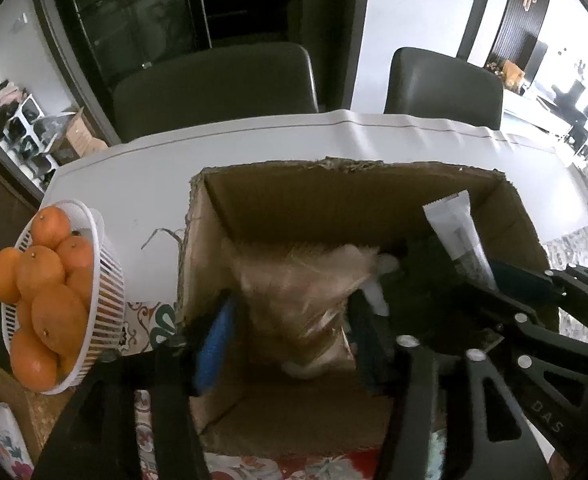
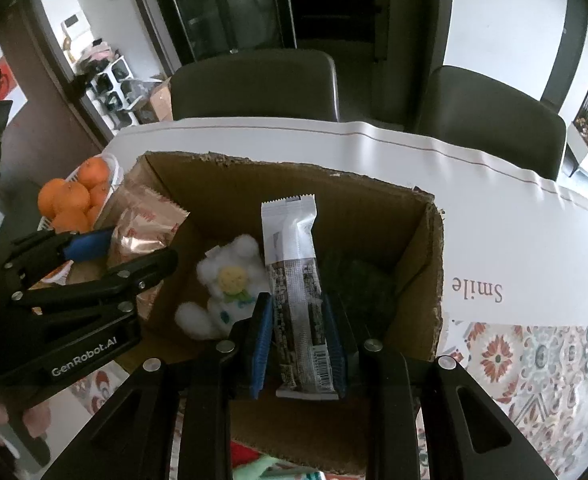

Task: Organize soft objects
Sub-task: 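Open both tools to drop the biscuit packet and snack bar into the box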

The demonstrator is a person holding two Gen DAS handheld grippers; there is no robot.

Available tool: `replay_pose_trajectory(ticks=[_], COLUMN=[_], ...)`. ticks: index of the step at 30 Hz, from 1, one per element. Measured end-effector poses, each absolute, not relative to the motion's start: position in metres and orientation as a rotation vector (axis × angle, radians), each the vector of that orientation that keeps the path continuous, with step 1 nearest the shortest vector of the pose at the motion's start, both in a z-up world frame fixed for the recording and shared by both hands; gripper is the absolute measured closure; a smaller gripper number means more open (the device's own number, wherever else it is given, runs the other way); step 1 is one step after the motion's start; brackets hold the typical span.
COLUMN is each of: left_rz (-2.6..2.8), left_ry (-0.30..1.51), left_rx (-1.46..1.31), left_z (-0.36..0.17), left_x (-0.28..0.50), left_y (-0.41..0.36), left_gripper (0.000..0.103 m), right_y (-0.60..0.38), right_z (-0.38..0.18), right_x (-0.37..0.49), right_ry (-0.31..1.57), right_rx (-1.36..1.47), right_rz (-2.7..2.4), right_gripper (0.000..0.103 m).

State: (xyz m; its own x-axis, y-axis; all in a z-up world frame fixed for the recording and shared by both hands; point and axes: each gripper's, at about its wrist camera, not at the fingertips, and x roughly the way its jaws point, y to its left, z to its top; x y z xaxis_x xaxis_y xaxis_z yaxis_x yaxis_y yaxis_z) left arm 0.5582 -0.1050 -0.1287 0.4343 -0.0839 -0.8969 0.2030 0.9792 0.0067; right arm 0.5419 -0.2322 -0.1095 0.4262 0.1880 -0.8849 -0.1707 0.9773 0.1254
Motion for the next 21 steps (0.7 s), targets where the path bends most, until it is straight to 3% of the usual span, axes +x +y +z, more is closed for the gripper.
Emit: replay_pose_trajectory(ticks=[4, 12, 21], left_rz=[-0.188, -0.163, -0.103], left_ry=[1.106, 1.014, 0.917], left_rx=[0.093, 0.138, 0.121], left_z=[-0.125, -0.097, -0.064], left_x=[0.557, 0.535, 0.499], left_y=[-0.102, -0.099, -0.086], left_gripper=[0.038, 0.033, 0.028], right_y=[-0.231, -0.235, -0.235], right_z=[-0.111, -0.091, -0.049], right_x=[0.544, 0.531, 0.5], right_ry=[1.114, 1.05, 0.92], right_rx=[-0.001, -0.028, -0.039], right_rz=[0.214, 0.169, 0.152], right_gripper=[0.064, 0.059, 0.045])
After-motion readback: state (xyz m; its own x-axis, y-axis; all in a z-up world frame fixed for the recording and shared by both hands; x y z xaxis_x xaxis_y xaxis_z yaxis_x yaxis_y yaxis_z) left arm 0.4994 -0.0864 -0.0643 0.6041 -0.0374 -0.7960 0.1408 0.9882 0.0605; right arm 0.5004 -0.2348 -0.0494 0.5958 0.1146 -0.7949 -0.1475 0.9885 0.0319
